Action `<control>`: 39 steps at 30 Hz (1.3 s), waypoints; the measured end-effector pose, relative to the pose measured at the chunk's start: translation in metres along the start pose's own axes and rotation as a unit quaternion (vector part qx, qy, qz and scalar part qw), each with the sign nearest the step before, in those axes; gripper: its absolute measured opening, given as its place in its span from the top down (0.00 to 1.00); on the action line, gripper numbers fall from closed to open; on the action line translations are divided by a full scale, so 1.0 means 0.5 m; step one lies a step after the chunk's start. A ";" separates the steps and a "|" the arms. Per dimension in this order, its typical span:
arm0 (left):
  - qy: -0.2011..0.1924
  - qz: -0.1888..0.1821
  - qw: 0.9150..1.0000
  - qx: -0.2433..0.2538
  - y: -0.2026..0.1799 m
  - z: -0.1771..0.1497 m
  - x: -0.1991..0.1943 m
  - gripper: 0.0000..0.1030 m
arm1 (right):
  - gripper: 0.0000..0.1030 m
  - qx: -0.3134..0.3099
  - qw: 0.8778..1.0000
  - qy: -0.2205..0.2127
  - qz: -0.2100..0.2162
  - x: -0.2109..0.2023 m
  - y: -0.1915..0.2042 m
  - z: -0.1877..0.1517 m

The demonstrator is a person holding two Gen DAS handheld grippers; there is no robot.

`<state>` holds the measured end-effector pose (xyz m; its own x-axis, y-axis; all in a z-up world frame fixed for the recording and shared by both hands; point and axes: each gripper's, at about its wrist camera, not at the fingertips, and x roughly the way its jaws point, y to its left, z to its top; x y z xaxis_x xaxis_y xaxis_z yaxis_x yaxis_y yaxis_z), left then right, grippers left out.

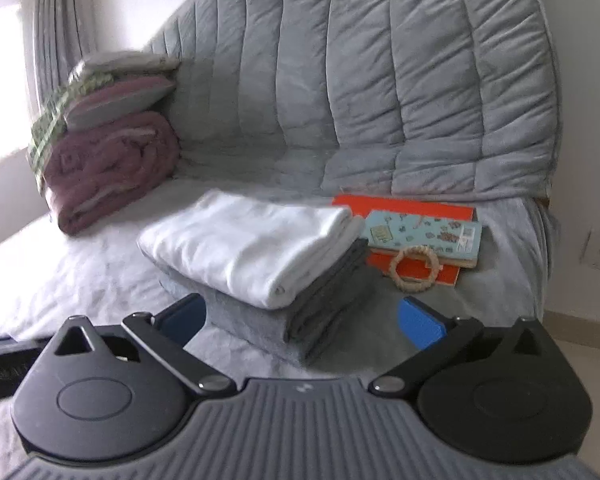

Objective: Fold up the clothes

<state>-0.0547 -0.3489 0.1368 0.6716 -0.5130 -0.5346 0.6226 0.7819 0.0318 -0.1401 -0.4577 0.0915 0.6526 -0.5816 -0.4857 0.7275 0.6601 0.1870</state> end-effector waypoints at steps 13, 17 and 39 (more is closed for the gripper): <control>0.019 0.005 1.000 0.015 -0.030 0.011 0.037 0.01 | 0.00 0.076 0.996 0.033 -0.014 0.033 -0.026 0.004; 0.024 0.011 0.999 0.034 -0.046 0.010 0.039 0.01 | 0.00 0.083 0.996 0.035 -0.013 0.035 -0.028 0.006; 0.034 0.009 0.998 0.045 -0.086 0.006 0.055 0.01 | 0.00 0.113 0.993 0.042 -0.009 0.038 -0.044 0.006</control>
<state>-0.0617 -0.3976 0.1231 0.6556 -0.4718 -0.5896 0.6466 0.7540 0.1157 -0.1432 -0.4848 0.0806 0.6253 -0.5448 -0.5588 0.7745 0.5209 0.3588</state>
